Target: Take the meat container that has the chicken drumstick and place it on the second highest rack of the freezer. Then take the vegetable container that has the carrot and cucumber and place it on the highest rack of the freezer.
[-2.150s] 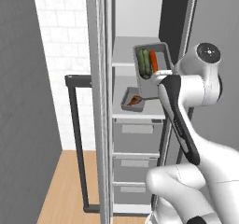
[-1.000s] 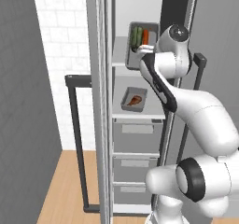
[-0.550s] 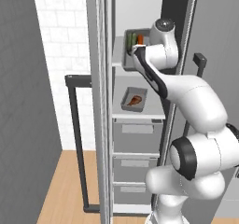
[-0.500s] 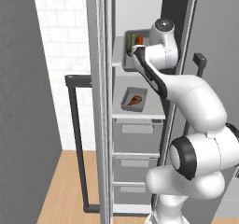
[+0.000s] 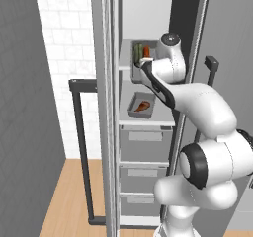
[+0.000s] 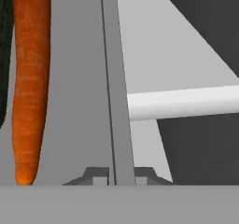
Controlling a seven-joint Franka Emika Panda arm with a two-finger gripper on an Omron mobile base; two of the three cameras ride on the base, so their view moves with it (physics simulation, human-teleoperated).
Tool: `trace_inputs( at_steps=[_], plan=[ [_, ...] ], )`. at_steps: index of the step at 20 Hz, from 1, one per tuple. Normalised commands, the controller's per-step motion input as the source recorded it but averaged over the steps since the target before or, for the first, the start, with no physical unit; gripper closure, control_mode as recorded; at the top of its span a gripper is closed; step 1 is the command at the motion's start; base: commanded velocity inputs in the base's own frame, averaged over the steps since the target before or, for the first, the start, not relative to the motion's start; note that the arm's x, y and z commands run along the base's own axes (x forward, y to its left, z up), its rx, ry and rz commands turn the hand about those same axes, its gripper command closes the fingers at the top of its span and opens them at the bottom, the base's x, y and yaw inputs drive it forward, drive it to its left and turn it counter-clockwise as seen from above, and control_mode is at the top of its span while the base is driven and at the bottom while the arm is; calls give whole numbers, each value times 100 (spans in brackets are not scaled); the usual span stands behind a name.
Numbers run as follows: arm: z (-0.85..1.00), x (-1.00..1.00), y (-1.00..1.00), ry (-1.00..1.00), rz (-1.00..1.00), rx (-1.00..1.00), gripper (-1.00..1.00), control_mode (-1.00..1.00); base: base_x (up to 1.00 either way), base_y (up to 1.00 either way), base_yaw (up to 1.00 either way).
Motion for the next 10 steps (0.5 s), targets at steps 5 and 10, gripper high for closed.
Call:
trace_inputs(
  at_steps=[5,10],
  plan=[
    [22,49,-14,0,-15,2,100,-100,0,0,0],
    [45,25,0,0,-13,4,100,-100,0,0,0]
  ],
)
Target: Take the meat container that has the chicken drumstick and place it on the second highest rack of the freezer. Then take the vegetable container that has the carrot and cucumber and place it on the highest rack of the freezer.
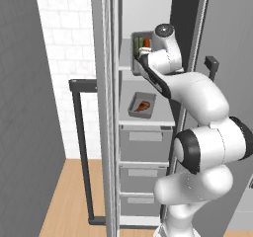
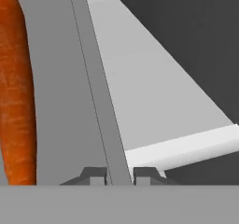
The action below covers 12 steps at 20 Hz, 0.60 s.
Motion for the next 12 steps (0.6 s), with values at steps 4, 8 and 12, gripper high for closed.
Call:
trace_inputs(
  at_steps=[4,8,12],
  plan=[
    [32,26,0,0,-11,3,100,-100,0,0,0],
    [3,56,-3,0,-16,0,100,-100,0,0,0],
    [-27,41,-10,-1,-13,1,100,-100,0,0,0]
  ],
)
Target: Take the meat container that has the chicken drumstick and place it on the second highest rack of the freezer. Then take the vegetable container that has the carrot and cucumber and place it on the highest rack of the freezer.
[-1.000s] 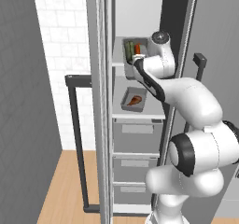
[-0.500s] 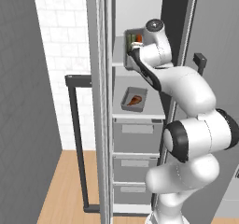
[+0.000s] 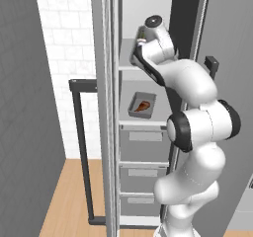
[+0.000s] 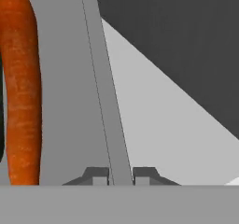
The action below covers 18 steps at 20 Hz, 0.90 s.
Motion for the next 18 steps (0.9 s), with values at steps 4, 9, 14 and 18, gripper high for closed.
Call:
trace_inputs(
  at_steps=[4,9,14,18],
  plan=[
    [-18,16,-14,0,-12,4,100,-100,0,0,0],
    [-23,3,-25,0,-8,1,100,-100,0,0,0],
    [-6,13,-16,0,-8,0,-100,-100,0,0,0],
    [0,0,0,0,-1,0,-100,-100,0,0,0]
  ],
)
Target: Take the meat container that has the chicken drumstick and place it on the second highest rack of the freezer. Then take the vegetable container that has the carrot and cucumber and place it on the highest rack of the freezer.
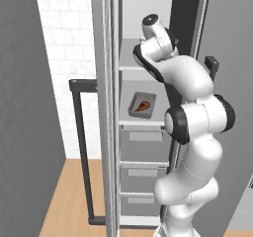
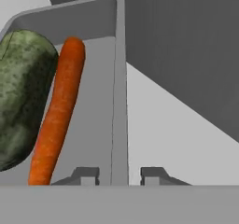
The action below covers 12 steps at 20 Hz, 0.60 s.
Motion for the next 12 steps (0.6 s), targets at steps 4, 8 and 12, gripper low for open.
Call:
trace_inputs(
  at_steps=[4,8,12],
  plan=[
    [0,0,0,0,0,0,-100,-100,0,0,0],
    [11,-6,0,-1,0,0,-100,-100,0,0,0],
    [22,-92,4,-21,10,0,-100,-100,0,0,0]
  ],
)
